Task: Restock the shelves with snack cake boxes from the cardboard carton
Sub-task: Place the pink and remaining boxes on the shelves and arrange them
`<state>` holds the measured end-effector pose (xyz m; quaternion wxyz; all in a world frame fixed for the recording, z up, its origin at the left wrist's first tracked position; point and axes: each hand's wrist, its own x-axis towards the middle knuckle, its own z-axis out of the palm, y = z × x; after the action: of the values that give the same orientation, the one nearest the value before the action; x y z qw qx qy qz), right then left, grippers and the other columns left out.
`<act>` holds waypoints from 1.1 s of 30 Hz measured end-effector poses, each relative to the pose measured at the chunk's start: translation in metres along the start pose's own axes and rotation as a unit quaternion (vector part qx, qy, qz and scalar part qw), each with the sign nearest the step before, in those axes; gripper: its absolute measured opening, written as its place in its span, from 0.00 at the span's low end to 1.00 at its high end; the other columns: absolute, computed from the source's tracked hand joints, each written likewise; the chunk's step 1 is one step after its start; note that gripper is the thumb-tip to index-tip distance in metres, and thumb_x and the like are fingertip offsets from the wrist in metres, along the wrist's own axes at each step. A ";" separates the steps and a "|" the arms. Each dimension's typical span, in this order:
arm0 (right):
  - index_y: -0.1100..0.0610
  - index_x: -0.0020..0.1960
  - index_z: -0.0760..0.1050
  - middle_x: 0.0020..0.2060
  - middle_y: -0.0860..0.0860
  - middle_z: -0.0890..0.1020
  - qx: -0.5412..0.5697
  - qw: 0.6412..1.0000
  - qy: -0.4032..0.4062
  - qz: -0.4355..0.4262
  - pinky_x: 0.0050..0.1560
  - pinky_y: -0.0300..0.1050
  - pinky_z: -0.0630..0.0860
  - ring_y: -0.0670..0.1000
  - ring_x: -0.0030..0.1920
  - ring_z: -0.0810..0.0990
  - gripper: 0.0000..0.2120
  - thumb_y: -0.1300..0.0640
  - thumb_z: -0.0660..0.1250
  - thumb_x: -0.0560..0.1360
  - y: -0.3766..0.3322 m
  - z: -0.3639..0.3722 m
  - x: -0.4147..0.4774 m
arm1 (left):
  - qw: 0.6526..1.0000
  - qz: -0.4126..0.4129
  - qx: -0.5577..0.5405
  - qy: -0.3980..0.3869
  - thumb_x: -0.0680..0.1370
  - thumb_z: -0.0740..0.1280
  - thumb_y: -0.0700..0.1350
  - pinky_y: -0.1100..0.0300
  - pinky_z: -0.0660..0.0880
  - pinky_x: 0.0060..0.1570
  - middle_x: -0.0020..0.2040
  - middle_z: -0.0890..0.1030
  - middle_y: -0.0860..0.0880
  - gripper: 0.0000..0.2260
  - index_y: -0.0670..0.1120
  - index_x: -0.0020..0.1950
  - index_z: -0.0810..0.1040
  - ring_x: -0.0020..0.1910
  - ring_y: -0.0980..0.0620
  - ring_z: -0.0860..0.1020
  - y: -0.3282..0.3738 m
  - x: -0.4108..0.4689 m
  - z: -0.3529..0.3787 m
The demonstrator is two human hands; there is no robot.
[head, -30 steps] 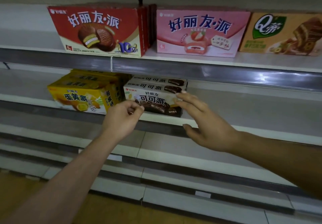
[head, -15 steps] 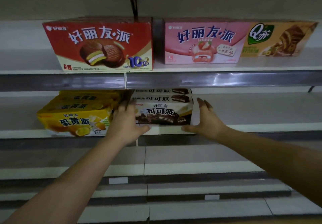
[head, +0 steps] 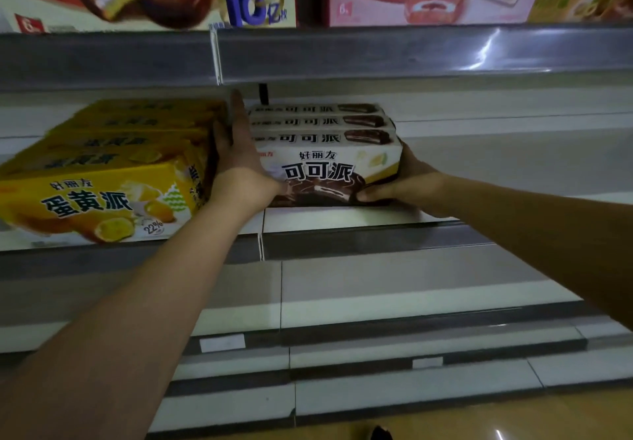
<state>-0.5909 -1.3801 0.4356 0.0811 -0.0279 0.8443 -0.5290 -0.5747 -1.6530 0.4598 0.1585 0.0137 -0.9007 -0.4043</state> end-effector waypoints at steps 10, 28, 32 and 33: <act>0.50 0.78 0.60 0.62 0.46 0.81 0.004 0.997 -0.040 -0.059 0.57 0.31 0.77 0.44 0.63 0.78 0.53 0.62 0.85 0.60 0.013 -0.005 0.021 | 0.962 -0.079 -0.257 -0.043 0.60 0.84 0.35 0.42 0.73 0.69 0.65 0.80 0.50 0.49 0.47 0.76 0.65 0.64 0.52 0.78 -0.039 0.000 0.020; 0.56 0.75 0.69 0.63 0.51 0.83 0.067 0.989 -0.094 -0.091 0.60 0.40 0.80 0.48 0.64 0.81 0.41 0.69 0.77 0.63 0.005 -0.016 0.073 | 0.953 -0.074 -0.290 -0.046 0.66 0.76 0.25 0.52 0.76 0.63 0.63 0.81 0.46 0.33 0.45 0.67 0.73 0.62 0.50 0.79 -0.040 0.043 0.043; 0.59 0.72 0.72 0.61 0.53 0.84 0.107 0.987 -0.092 -0.080 0.60 0.43 0.80 0.50 0.63 0.82 0.39 0.71 0.75 0.62 0.001 -0.010 0.071 | 0.949 -0.089 -0.297 -0.053 0.66 0.76 0.24 0.50 0.76 0.65 0.63 0.81 0.45 0.34 0.41 0.69 0.74 0.63 0.47 0.79 -0.041 0.045 0.041; 0.60 0.72 0.73 0.62 0.55 0.83 0.120 0.985 -0.096 -0.074 0.63 0.46 0.79 0.52 0.64 0.81 0.38 0.72 0.74 0.62 0.000 -0.009 0.070 | 0.948 -0.092 -0.300 -0.054 0.66 0.76 0.24 0.49 0.75 0.66 0.63 0.81 0.44 0.34 0.41 0.69 0.74 0.63 0.47 0.79 -0.041 0.046 0.041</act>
<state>-0.6614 -1.3818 0.4315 0.1255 -0.1312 0.7587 -0.6256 -0.6351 -1.6577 0.4167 0.0680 0.0266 -0.7395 -0.6691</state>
